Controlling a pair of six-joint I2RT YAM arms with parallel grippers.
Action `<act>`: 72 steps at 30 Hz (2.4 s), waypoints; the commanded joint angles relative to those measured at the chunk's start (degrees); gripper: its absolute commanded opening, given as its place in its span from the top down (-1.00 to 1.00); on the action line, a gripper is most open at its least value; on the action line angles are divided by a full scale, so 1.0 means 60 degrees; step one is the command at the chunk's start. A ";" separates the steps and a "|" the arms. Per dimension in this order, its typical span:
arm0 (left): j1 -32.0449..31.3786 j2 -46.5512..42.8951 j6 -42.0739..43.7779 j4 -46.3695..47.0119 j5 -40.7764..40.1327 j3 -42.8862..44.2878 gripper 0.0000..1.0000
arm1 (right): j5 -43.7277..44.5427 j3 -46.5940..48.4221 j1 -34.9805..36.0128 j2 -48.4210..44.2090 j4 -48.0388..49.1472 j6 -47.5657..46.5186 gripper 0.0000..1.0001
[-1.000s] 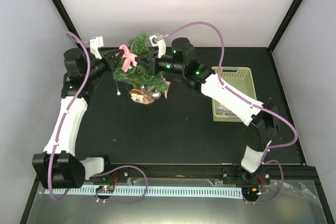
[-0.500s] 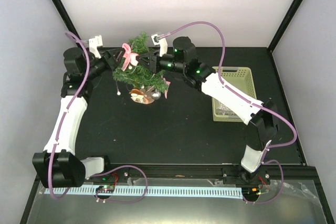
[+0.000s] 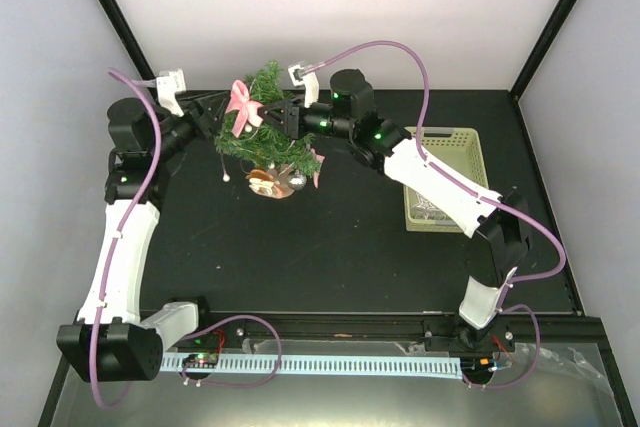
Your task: Decorate the small christmas tree
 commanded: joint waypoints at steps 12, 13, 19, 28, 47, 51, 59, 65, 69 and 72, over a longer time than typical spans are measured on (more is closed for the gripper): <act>-0.0291 -0.0611 -0.0561 -0.0010 0.1172 -0.0357 0.35 | 0.0145 -0.0944 -0.0187 -0.1180 0.0019 -0.0213 0.07; -0.0311 -0.0692 -0.0469 -0.0192 0.1132 -0.0350 0.30 | 0.0234 -0.1082 -0.0204 -0.1335 -0.0020 -0.0296 0.03; -0.0289 -0.1423 0.1401 -0.2456 -0.0413 0.0354 -0.21 | 0.0776 -0.1303 -0.0588 -0.2270 -0.1376 -0.1462 -0.28; -0.1101 -0.2567 0.2998 -0.3197 -0.2252 -0.0614 -0.97 | 0.4354 -0.2426 -0.1075 -0.4362 -0.3760 -0.3330 -1.00; -0.2805 -0.4841 0.4106 -0.2463 -0.5184 -0.3476 -0.98 | 0.6892 -0.4691 -0.4643 -0.3279 -0.5446 -0.0225 -0.39; -0.2887 -0.4934 0.4248 -0.2213 -0.5299 -0.3924 -0.97 | 0.7306 -0.4710 -0.5094 -0.2623 -0.5700 0.0287 -0.03; -0.3045 -0.5080 0.4435 -0.2183 -0.5583 -0.4107 -0.98 | 0.7016 -0.5629 -0.5881 -0.1715 -0.5589 0.3180 0.09; -0.3068 -0.5096 0.4453 -0.2160 -0.5668 -0.4112 -0.97 | 0.6467 -0.6056 -0.6437 -0.1121 -0.5531 0.4612 0.33; -0.3068 -0.5077 0.4470 -0.2167 -0.5686 -0.4111 -0.97 | 0.6460 -0.6641 -0.6680 -0.1335 -0.5087 0.5387 0.42; -0.3068 -0.5074 0.4468 -0.2162 -0.5683 -0.4112 -0.98 | 0.6205 -0.6827 -0.6775 -0.1424 -0.4755 0.5656 0.43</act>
